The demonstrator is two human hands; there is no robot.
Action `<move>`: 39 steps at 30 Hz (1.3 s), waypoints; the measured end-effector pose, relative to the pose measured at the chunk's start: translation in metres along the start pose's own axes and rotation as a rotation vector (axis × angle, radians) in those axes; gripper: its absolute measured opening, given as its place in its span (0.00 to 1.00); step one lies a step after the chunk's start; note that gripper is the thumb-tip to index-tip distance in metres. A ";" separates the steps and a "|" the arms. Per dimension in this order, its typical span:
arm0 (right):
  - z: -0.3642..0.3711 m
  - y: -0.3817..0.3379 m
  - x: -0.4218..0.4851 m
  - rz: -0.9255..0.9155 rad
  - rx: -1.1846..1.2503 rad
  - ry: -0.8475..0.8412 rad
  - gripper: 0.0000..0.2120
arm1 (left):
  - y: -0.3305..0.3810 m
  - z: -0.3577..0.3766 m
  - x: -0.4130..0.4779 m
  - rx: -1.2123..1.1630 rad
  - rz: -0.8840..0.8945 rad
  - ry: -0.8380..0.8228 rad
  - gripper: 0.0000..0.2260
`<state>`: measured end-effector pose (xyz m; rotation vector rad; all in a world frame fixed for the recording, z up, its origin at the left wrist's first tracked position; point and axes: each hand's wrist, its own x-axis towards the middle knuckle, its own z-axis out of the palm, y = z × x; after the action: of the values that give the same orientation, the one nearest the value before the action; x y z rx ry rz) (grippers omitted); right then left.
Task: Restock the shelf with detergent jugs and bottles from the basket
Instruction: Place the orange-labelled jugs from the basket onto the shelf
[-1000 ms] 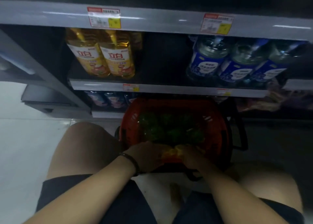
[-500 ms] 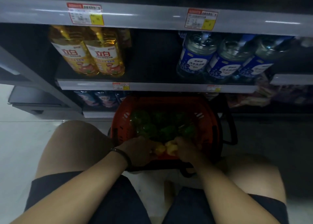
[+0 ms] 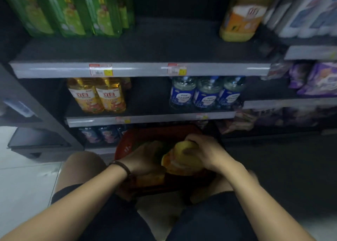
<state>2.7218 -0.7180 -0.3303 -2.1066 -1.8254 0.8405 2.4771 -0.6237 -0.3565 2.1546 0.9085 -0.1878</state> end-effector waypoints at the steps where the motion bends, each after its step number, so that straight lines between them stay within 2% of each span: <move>1: -0.014 -0.007 -0.002 -0.047 -0.008 0.040 0.09 | 0.013 -0.010 0.000 -0.012 0.020 0.045 0.36; 3: -0.044 -0.023 -0.006 -0.098 0.001 0.089 0.10 | 0.039 -0.029 0.001 -0.065 0.075 0.121 0.39; 7: -0.096 -0.055 -0.016 -0.194 0.013 0.202 0.15 | 0.080 -0.056 0.001 -0.174 0.159 0.220 0.32; 10: -0.129 -0.069 -0.022 -0.215 0.035 0.324 0.20 | 0.099 -0.073 0.003 -0.222 0.181 0.340 0.31; 12: -0.148 -0.070 -0.024 -0.227 0.078 0.406 0.18 | 0.110 -0.083 0.006 -0.216 0.194 0.414 0.31; 15: -0.175 -0.065 -0.032 -0.227 0.113 0.674 0.22 | 0.129 -0.096 0.009 -0.311 0.203 0.470 0.33; 17: -0.180 -0.043 -0.036 -0.153 0.264 0.872 0.29 | 0.140 -0.107 0.014 -0.386 0.222 0.471 0.33; 18: -0.179 -0.029 -0.035 -0.085 0.374 0.895 0.34 | 0.146 -0.114 0.017 -0.430 0.240 0.457 0.32; 20: -0.178 -0.005 -0.032 0.024 0.577 0.789 0.44 | 0.160 -0.127 0.024 -0.514 0.277 0.403 0.30; 21: -0.177 0.007 -0.030 0.040 0.670 0.708 0.46 | 0.168 -0.133 0.029 -0.536 0.287 0.381 0.28; 22: -0.177 0.015 -0.027 0.025 0.741 0.632 0.45 | 0.177 -0.139 0.035 -0.549 0.294 0.370 0.26; 24: -0.179 0.022 -0.024 -0.019 0.824 0.538 0.35 | 0.194 -0.149 0.049 -0.576 0.303 0.358 0.24; 27: -0.190 0.029 -0.011 -0.071 0.884 0.551 0.27 | 0.218 -0.166 0.079 -0.640 0.291 0.357 0.21; 32: -0.245 0.040 0.030 -0.080 0.818 0.691 0.21 | 0.254 -0.193 0.144 -0.763 0.296 0.378 0.15; 34: -0.269 0.048 0.047 -0.114 0.818 0.679 0.18 | 0.267 -0.206 0.167 -0.803 0.282 0.394 0.13; 39: -0.315 0.078 0.091 -0.136 0.932 0.639 0.20 | 0.286 -0.237 0.227 -0.753 0.311 0.394 0.18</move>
<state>2.9665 -0.5854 -0.1409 -1.3828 -0.9415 0.6699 2.7971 -0.4591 -0.1120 1.5960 0.6825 0.6562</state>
